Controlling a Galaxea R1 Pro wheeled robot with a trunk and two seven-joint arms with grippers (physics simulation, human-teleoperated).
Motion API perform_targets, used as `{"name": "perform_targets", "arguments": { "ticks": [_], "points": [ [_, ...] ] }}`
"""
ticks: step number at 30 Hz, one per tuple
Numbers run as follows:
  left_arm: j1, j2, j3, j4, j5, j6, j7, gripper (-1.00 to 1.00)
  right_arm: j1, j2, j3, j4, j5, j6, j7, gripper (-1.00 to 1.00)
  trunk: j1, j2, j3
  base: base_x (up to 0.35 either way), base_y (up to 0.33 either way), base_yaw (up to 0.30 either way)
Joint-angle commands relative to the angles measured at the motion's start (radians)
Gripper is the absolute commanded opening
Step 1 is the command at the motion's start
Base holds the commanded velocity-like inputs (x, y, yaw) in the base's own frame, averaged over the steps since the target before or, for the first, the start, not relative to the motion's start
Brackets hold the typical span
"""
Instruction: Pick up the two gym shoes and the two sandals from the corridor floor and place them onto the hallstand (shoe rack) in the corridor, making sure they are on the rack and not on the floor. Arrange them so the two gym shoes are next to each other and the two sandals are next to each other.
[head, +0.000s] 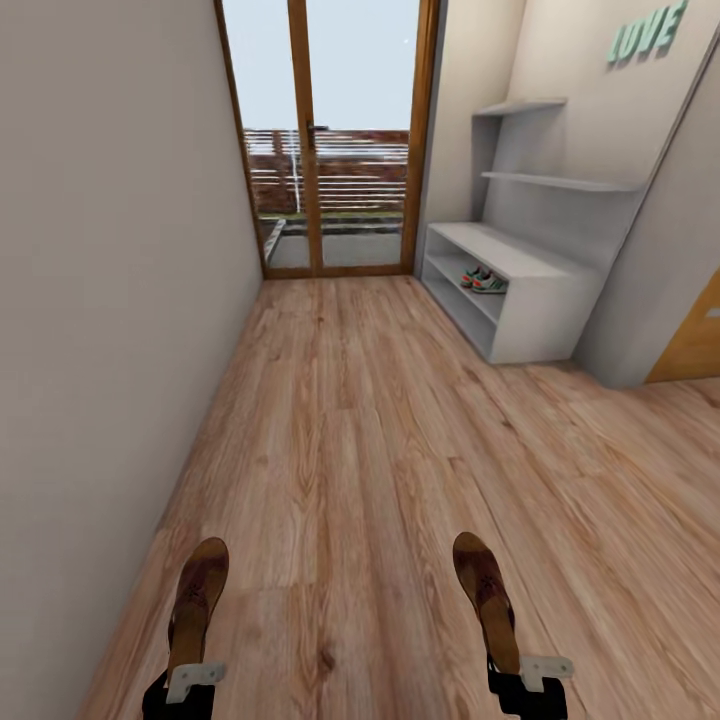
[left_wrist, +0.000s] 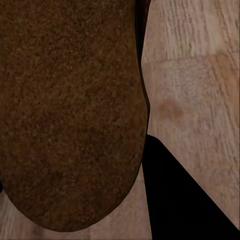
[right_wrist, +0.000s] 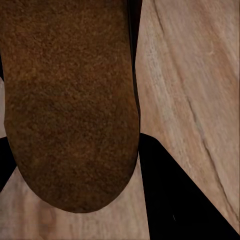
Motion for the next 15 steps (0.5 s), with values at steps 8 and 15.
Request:
{"name": "perform_targets", "arguments": {
  "ticks": [8,15],
  "points": [
    [-0.001,0.000,0.002,0.001,-0.008,-0.002,0.004,-1.00,-0.001,0.000,-0.006,0.001,0.006,-0.003,-0.003,-1.00,0.000,0.000,-0.001,0.338,0.000,0.000],
    [-0.001,0.000,0.002,0.001,-0.008,-0.002,0.005,-1.00,-0.001,0.000,-0.006,0.002,0.006,-0.003,-0.003,-1.00,0.000,0.000,-0.001,0.338,0.000,0.000]
  ]
}}
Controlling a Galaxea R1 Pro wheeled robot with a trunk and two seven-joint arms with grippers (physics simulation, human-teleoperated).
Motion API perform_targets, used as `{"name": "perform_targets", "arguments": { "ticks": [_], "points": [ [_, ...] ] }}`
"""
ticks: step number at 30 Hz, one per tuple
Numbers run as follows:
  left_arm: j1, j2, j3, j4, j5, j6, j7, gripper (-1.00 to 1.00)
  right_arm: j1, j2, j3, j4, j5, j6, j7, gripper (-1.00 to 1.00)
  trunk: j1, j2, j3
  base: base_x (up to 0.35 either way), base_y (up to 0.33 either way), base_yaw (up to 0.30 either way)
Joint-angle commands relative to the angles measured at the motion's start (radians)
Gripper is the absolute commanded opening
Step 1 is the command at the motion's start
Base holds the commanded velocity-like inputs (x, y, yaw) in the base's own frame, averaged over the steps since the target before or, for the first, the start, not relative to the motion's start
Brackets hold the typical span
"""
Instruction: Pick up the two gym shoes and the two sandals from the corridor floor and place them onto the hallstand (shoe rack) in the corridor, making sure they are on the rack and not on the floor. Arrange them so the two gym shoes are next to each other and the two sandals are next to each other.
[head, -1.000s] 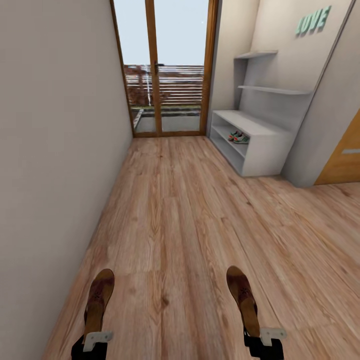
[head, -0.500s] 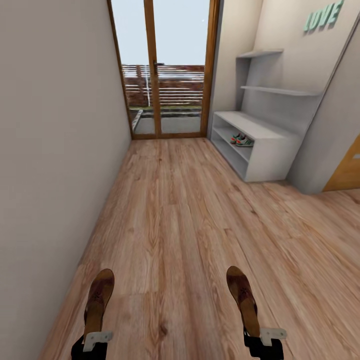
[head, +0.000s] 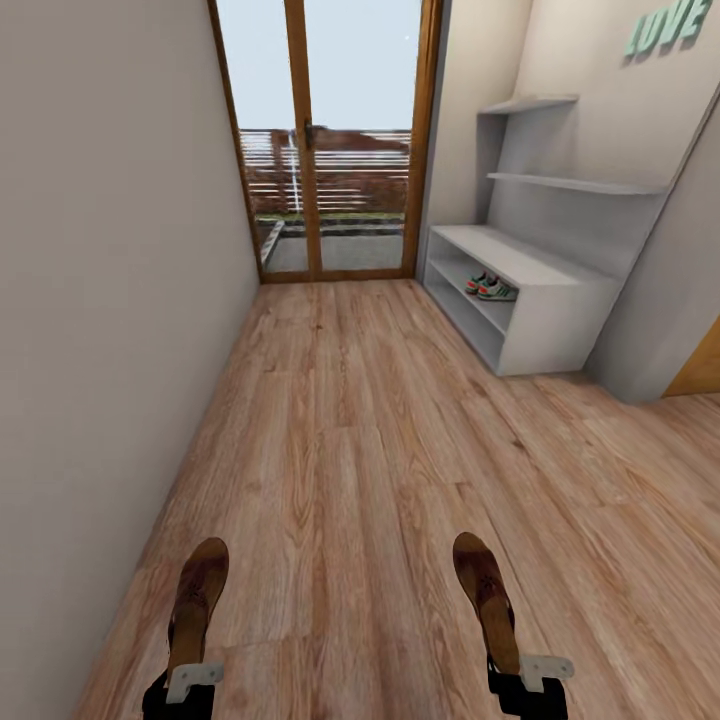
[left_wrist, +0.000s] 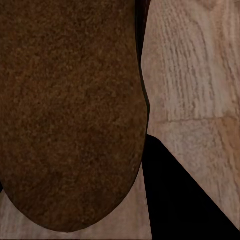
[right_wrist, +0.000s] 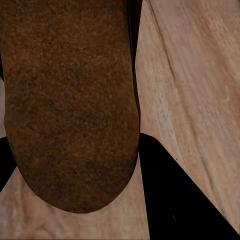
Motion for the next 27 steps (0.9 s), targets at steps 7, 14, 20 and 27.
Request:
{"name": "perform_targets", "arguments": {
  "ticks": [7,14,20,27],
  "points": [
    [-0.001,0.000,0.002,0.001,-0.008,-0.002,0.004,-1.00,-0.001,0.000,-0.006,0.001,0.006,-0.003,-0.003,-1.00,0.000,0.000,-0.001,0.338,0.000,0.000],
    [-0.001,0.000,0.002,0.001,-0.008,-0.002,0.004,-1.00,-0.001,0.000,-0.006,0.001,0.006,-0.003,-0.003,-1.00,0.000,0.000,-0.001,0.338,0.000,0.000],
    [-0.001,0.000,0.002,0.001,-0.008,-0.002,0.004,-1.00,-0.001,0.000,-0.006,0.001,0.007,-0.003,-0.003,-1.00,0.000,0.000,-0.001,0.338,0.000,0.000],
    [-0.001,0.000,0.002,0.001,-0.007,-0.002,0.004,-1.00,-0.001,0.000,-0.006,0.001,0.006,-0.003,-0.003,-1.00,0.000,0.000,-0.001,0.338,0.000,0.000]
  ]
}}
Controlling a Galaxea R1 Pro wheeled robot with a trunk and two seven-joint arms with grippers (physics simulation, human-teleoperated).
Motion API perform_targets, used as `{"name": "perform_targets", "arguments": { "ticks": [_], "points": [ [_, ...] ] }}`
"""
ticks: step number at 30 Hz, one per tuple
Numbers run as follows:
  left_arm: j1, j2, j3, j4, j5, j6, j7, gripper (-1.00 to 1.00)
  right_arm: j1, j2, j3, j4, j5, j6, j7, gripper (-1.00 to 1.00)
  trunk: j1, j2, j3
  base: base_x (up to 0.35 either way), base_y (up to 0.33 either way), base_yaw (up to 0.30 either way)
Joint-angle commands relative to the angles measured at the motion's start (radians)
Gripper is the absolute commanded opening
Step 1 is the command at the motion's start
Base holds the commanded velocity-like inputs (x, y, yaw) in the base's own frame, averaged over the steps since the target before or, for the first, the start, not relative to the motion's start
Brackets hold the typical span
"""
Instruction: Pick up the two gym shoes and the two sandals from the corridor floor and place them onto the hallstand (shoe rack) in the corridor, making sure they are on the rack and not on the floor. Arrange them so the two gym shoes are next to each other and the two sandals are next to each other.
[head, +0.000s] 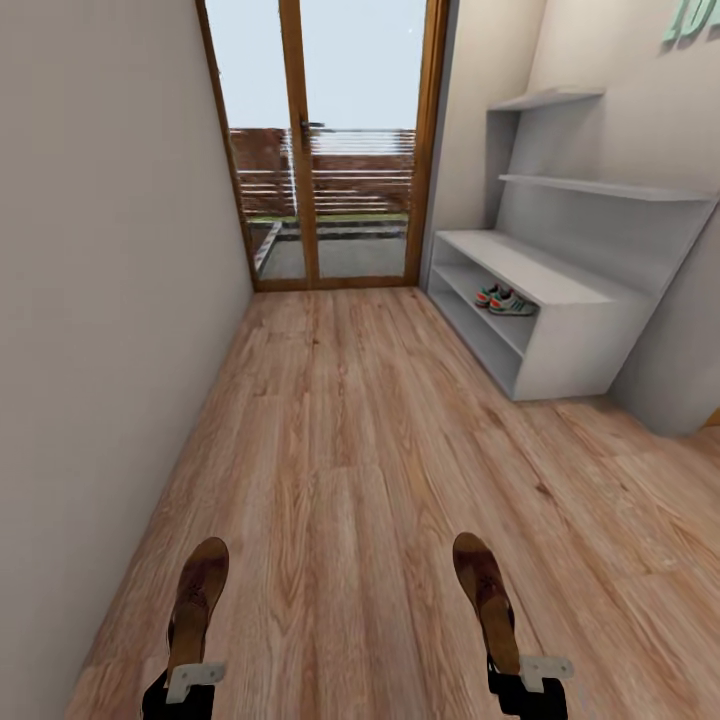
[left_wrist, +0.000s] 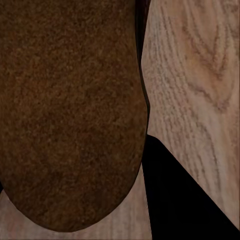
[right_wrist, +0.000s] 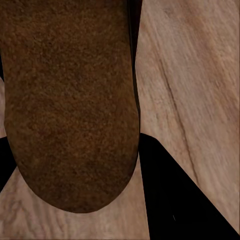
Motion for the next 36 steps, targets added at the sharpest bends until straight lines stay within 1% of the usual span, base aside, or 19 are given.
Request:
{"name": "perform_targets", "arguments": {
  "ticks": [1,36],
  "points": [
    [-0.001,0.000,0.002,0.001,-0.008,-0.002,0.004,-1.00,-0.001,0.000,-0.006,0.001,0.006,-0.003,-0.003,-1.00,0.000,0.000,-0.001,0.339,0.000,0.000],
    [-0.001,0.000,0.001,0.001,-0.008,-0.002,0.004,-1.00,-0.001,-0.002,-0.006,0.001,0.006,-0.003,-0.001,-1.00,0.000,0.000,-0.001,0.339,0.000,0.000]
  ]
}}
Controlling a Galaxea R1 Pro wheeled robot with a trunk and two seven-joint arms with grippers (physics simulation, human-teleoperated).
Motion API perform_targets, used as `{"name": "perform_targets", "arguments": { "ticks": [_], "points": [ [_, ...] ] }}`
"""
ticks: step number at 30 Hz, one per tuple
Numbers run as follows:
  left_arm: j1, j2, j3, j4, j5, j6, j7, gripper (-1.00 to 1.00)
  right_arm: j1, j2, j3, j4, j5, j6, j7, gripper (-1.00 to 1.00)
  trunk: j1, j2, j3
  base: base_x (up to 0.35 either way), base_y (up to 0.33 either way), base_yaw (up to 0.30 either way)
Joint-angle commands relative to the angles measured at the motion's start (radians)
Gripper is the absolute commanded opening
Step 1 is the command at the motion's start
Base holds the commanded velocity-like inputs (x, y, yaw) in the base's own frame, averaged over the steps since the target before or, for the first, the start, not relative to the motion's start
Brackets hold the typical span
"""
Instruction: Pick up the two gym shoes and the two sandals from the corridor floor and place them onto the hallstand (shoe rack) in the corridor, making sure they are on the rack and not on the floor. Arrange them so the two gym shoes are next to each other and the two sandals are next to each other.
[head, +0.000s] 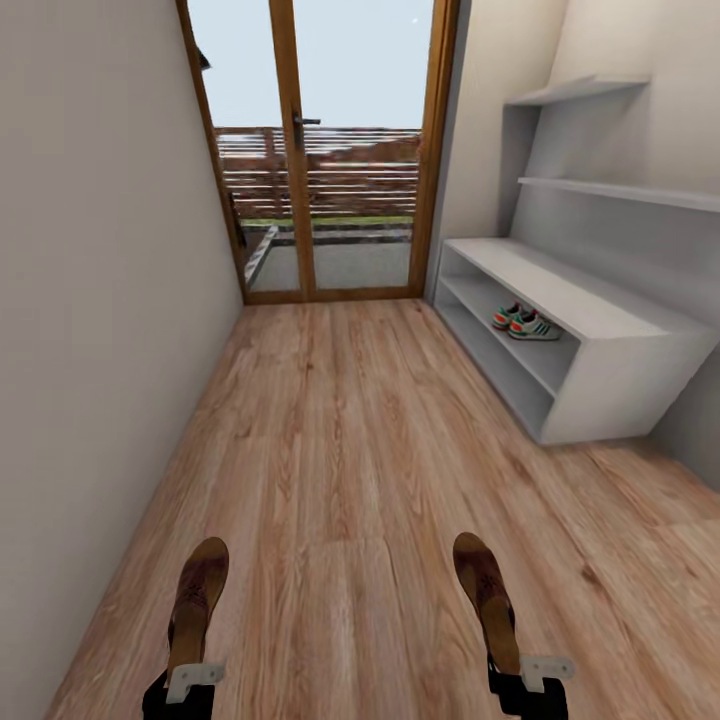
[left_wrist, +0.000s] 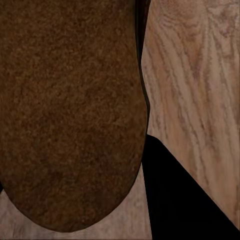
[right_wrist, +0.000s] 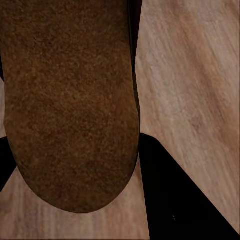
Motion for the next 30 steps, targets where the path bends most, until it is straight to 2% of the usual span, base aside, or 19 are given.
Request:
{"name": "perform_targets", "arguments": {
  "ticks": [1,30],
  "points": [
    [-0.001,0.000,0.002,0.001,-0.008,-0.002,0.005,-1.00,-0.001,0.000,-0.006,0.001,0.006,-0.003,-0.003,-1.00,0.000,0.000,-0.001,0.339,0.000,0.000],
    [-0.001,0.000,0.003,0.001,-0.008,-0.002,0.004,-1.00,-0.001,0.001,-0.006,-0.001,0.006,-0.003,-0.004,-1.00,0.000,0.000,-0.001,0.339,0.007,0.000]
  ]
}}
